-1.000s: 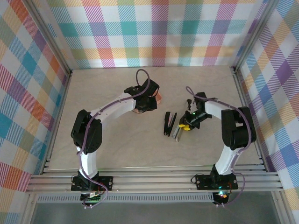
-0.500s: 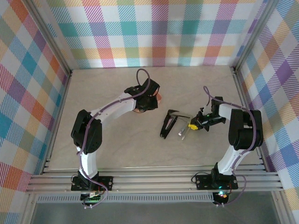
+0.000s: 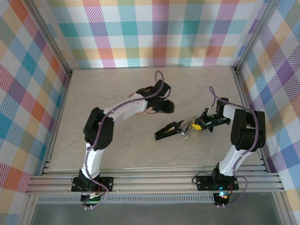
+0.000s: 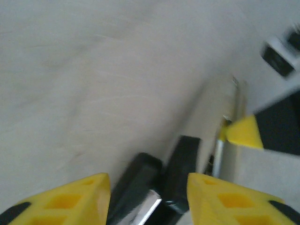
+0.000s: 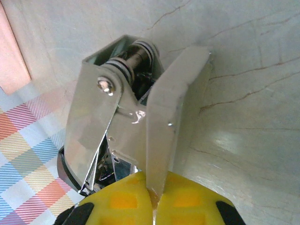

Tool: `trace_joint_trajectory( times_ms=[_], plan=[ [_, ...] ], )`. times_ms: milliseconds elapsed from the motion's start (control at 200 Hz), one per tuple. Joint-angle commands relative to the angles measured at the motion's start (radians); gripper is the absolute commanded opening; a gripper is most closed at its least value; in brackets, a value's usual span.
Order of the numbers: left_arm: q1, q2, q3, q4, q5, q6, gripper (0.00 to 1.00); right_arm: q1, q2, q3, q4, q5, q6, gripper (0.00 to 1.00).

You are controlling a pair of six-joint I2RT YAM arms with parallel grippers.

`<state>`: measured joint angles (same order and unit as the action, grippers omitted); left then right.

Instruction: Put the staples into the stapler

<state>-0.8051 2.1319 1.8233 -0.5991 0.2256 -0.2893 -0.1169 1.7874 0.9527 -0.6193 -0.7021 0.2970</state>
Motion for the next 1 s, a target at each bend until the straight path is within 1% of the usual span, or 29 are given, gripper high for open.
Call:
trace_joint_trajectory(
  times_ms=[0, 80, 210, 265, 345, 485, 565, 690, 820, 870, 950, 995],
  plan=[
    [-0.046, 0.063, 0.083, -0.067, 0.090, 0.235, 0.54, 0.000, 0.026, 0.010, -0.033, 0.016, -0.041, 0.02],
    [-0.065, 0.095, 0.117, -0.096, 0.075, 0.314, 0.58, 0.000, 0.031, 0.012, -0.032, 0.013, -0.044, 0.02],
    [-0.075, 0.159, 0.201, -0.186, 0.002, 0.371, 0.60, -0.001, 0.037, 0.019, -0.032, 0.005, -0.046, 0.02],
    [-0.079, 0.183, 0.226, -0.221, -0.050, 0.388, 0.60, 0.000, 0.038, 0.021, -0.033, 0.002, -0.050, 0.02],
    [-0.079, 0.201, 0.238, -0.229, -0.091, 0.407, 0.60, 0.000, 0.043, 0.029, -0.042, -0.003, -0.057, 0.02],
    [-0.079, 0.243, 0.282, -0.256, -0.135, 0.420, 0.60, 0.000, 0.046, 0.038, -0.066, -0.004, -0.083, 0.02],
    [-0.079, 0.271, 0.315, -0.284, -0.143, 0.432, 0.60, 0.000, 0.048, 0.041, -0.075, -0.011, -0.095, 0.02],
    [-0.078, 0.295, 0.324, -0.271, -0.151, 0.422, 0.59, 0.000, 0.055, 0.047, -0.095, -0.025, -0.122, 0.03],
    [-0.078, 0.337, 0.369, -0.277, -0.164, 0.405, 0.53, 0.000, 0.057, 0.058, -0.124, -0.017, -0.150, 0.03],
    [-0.077, 0.355, 0.387, -0.281, -0.167, 0.403, 0.54, 0.000, 0.054, 0.056, -0.123, -0.018, -0.151, 0.03],
    [-0.078, 0.373, 0.405, -0.281, -0.157, 0.401, 0.59, 0.000, 0.052, 0.054, -0.118, -0.032, -0.149, 0.03],
    [-0.078, 0.376, 0.403, -0.277, -0.147, 0.399, 0.60, 0.000, 0.053, 0.054, -0.115, -0.038, -0.149, 0.02]
  ],
)
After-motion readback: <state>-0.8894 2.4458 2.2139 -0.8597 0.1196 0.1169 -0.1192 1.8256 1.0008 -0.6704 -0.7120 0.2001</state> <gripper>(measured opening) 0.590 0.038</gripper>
